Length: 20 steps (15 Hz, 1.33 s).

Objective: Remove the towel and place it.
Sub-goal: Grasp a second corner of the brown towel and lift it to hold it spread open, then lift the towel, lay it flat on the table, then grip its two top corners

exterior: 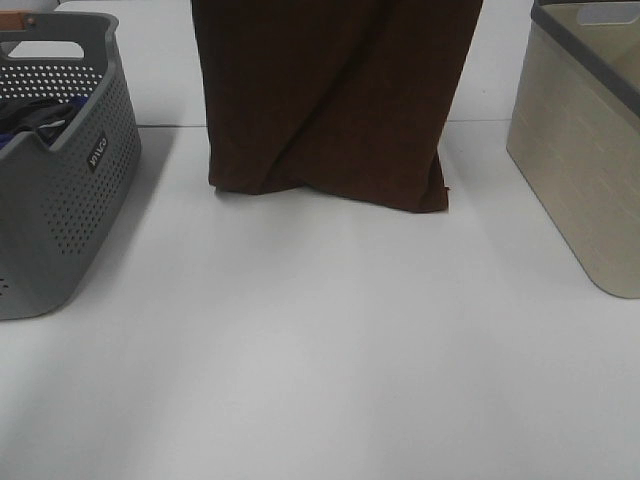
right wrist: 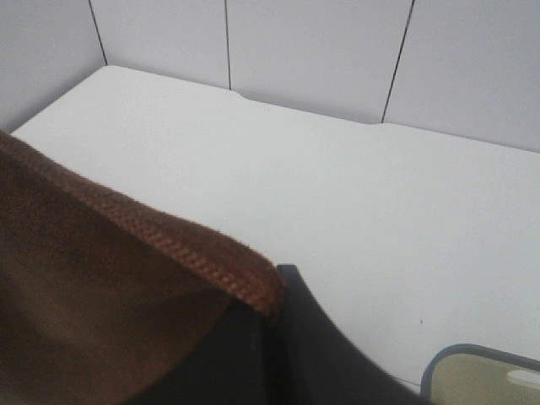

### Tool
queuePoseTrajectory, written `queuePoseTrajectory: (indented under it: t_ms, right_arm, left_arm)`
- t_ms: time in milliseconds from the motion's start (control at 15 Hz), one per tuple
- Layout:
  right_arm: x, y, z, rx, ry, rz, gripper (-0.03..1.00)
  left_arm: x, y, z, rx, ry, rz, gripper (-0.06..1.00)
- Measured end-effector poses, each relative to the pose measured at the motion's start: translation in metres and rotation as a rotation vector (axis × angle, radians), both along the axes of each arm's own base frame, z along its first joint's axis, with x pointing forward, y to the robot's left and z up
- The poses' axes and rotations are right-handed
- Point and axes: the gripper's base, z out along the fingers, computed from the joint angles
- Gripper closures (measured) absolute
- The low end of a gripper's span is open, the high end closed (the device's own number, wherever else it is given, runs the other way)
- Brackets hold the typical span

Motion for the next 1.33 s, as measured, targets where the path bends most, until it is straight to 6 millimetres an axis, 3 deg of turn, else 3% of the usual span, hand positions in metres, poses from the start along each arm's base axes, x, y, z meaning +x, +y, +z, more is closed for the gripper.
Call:
queuePoseTrajectory:
  t_ms: [200, 400, 600, 733, 867, 1000, 1133, 1333]
  right_arm:
    - [0.027, 0.004, -0.022, -0.015, -0.006, -0.019, 0.97]
    - [0.065, 0.011, -0.042, 0.030, -0.140, -0.040, 0.97]
    - [0.069, 0.016, -0.022, 0.140, -0.378, -0.046, 0.97]
    - [0.049, 0.012, 0.008, 0.085, -0.509, -0.034, 0.97]
    - [0.040, 0.010, 0.017, 0.055, -0.524, -0.026, 0.97]
    - [0.040, 0.011, 0.012, 0.037, -0.477, -0.014, 0.97]
    - [0.040, 0.013, 0.000, 0.006, -0.351, 0.015, 0.97]
    - [0.037, 0.012, -0.021, -0.080, -0.133, 0.048, 0.97]
  left_arm:
    - [0.022, -0.004, -0.027, 0.059, -0.001, 0.018, 0.94]
    - [0.056, 0.011, -0.045, 0.019, -0.180, 0.036, 0.94]
    - [0.062, 0.026, -0.033, -0.042, -0.436, 0.013, 0.94]
    - [0.049, 0.027, -0.003, -0.026, -0.641, -0.007, 0.94]
    - [0.044, 0.027, 0.007, -0.028, -0.704, -0.014, 0.94]
    - [0.044, 0.027, 0.007, -0.019, -0.685, -0.006, 0.94]
    - [0.052, 0.027, -0.005, 0.016, -0.551, 0.024, 0.94]
    - [0.057, 0.010, -0.038, 0.097, -0.163, 0.066, 0.94]
